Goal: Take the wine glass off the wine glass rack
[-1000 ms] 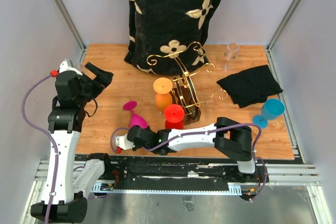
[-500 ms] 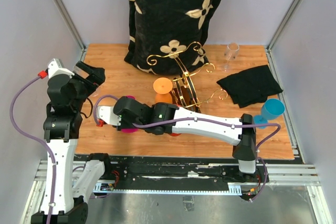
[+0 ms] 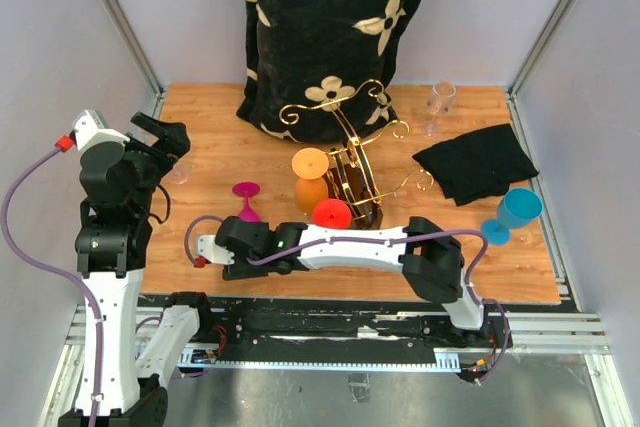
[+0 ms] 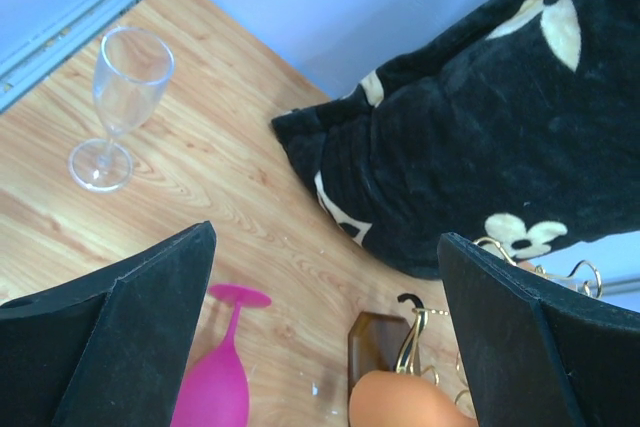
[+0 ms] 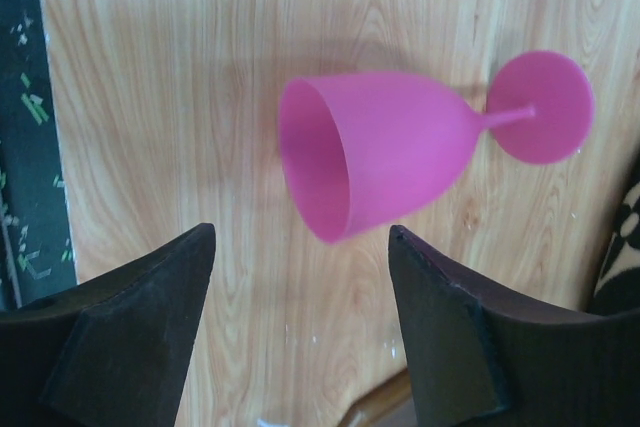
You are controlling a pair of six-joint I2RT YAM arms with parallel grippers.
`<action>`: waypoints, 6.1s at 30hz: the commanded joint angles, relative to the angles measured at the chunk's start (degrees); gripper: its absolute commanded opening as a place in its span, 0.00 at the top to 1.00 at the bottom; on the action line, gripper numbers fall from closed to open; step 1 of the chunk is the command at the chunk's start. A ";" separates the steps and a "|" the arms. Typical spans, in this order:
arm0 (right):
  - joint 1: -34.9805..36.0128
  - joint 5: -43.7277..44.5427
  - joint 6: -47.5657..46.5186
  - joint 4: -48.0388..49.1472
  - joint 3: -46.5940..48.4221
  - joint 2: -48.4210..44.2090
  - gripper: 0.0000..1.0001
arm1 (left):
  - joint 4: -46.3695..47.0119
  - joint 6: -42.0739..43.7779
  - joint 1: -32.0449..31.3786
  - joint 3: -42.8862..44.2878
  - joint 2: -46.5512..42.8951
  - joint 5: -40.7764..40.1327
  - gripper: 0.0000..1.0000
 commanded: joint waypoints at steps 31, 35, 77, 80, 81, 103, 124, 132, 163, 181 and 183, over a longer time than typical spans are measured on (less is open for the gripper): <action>-9.73 1.89 19.00 -6.51 14.32 -10.44 0.99 | 0.18 3.41 0.28 3.62 -1.49 -8.21 0.00; -14.74 -7.93 26.25 -1.02 12.66 -8.76 0.99 | 0.21 3.12 0.31 2.86 -1.78 -8.19 0.00; -17.39 -20.86 27.82 -11.10 52.16 24.58 0.78 | 1.98 2.85 0.28 -0.54 -2.58 -6.77 0.00; -17.35 -20.24 27.11 -10.94 51.32 23.53 0.75 | 2.07 2.70 0.28 -0.68 -2.58 -6.80 0.00; -17.33 -20.18 26.88 -10.53 50.78 22.94 0.73 | 2.07 2.61 0.31 -0.70 -2.60 -6.72 0.00; -15.71 -9.41 16.26 -7.67 33.53 -9.33 0.34 | 4.99 1.84 0.28 -2.33 -3.52 -1.59 0.00; -25.16 12.98 18.83 -5.81 -8.05 -50.05 0.28 | 19.96 -9.32 -21.37 -7.39 19.83 30.76 0.14; -27.67 14.01 19.01 -5.33 -11.22 -54.26 0.27 | 22.38 -11.21 -24.69 -10.37 19.92 29.92 0.22; -33.63 11.60 20.02 -5.19 -14.09 -57.30 0.26 | 27.52 -14.40 -24.94 -15.99 15.47 34.19 0.96; -34.68 9.72 19.67 -5.10 -15.30 -58.20 0.26 | 28.44 -14.59 -23.80 -13.16 11.40 22.31 0.99; -34.74 9.76 19.55 -5.10 -15.47 -58.37 0.26 | 30.96 -16.07 -23.36 -14.05 12.09 22.64 0.99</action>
